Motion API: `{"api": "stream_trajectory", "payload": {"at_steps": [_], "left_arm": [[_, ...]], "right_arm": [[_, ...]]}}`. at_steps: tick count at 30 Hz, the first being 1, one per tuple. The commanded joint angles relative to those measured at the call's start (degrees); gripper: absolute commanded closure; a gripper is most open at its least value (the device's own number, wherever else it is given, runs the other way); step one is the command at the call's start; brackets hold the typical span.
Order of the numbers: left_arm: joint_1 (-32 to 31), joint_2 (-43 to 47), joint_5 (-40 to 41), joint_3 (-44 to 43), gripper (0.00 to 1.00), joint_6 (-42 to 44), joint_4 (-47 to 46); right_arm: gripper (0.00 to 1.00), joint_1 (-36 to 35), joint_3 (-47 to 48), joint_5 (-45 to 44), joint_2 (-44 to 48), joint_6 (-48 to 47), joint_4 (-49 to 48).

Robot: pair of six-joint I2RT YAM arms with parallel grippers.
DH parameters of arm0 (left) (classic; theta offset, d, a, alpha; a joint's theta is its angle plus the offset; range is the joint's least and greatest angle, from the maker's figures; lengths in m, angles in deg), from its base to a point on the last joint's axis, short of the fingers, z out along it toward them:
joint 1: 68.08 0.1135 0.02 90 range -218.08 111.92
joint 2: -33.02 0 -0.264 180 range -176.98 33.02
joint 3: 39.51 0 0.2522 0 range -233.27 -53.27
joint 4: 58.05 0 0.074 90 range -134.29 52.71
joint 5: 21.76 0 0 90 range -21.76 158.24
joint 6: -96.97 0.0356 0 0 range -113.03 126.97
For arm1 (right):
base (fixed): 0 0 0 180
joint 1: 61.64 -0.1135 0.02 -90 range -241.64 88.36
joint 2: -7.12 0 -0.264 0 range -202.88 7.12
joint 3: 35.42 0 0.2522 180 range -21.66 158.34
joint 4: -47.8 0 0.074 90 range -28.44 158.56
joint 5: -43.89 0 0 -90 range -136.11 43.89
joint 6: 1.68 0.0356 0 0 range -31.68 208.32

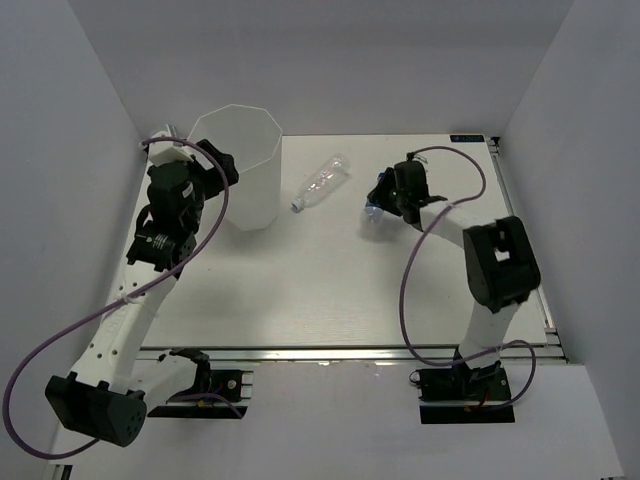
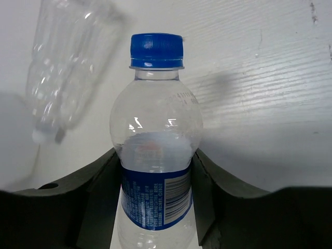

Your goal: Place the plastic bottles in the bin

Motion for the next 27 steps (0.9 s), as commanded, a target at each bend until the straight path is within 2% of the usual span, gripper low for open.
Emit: {"api": "stream_trajectory", "payload": {"at_steps": [1, 2, 4, 5, 8, 9, 12, 17, 23, 25, 27], "left_arm": [[0.08, 1.41, -12.79, -0.71, 0.02, -4.58, -1.53], [0.0, 0.79, -22.49, 0.34, 0.02, -5.63, -4.85], [-1.23, -2.09, -30.28, 1.66, 0.02, -6.78, -9.16], [-2.11, -3.33, -32.75, 2.28, 0.02, -7.92, -11.88], [-8.51, -9.48, -32.7, 0.8, 0.02, -6.88, -10.87], [-12.19, -11.24, -31.3, -1.21, 0.02, -6.44, -10.07], [-16.43, -18.01, -32.25, -4.73, 0.02, -6.26, -7.79], [-17.32, -22.67, -31.55, -4.83, 0.02, -9.41, -10.23], [-17.76, -25.22, -34.35, -5.18, 0.02, -12.76, -13.49], [-17.85, -25.93, -35.94, -4.92, 0.09, -13.11, -13.58], [-18.2, -26.02, -36.03, -4.48, 0.21, -13.29, -13.58]], "right_arm": [[0.7, 0.76, -7.64, 11.87, 9.7, -17.39, -11.72], [0.7, 0.76, -9.05, 18.77, 11.37, -20.37, -11.47], [0.71, 0.67, -11.69, 26.8, 15.16, -27.56, -10.24], [0.72, 0.67, -12.31, 36.15, 17.25, -29.35, -9.11], [0.76, 0.32, -14.16, 48.6, 19.99, -32.53, -8.13], [0.76, -0.47, -13.81, 49.42, 21.39, -33.4, -4.65], [0.75, -2.4, -14.07, 48.2, 24.99, -36.92, -1.46], [0.75, -3.81, -19.61, 51.97, 32.02, -37.45, -5.23], [0.75, -5.66, -20.66, 50.49, 34.94, -37.55, -5.84], [0.75, -5.75, -20.84, 48.47, 35.29, -36.14, -6.89], [0.75, -5.75, -21.02, 45.92, 35.64, -34.56, -8.56]]}}
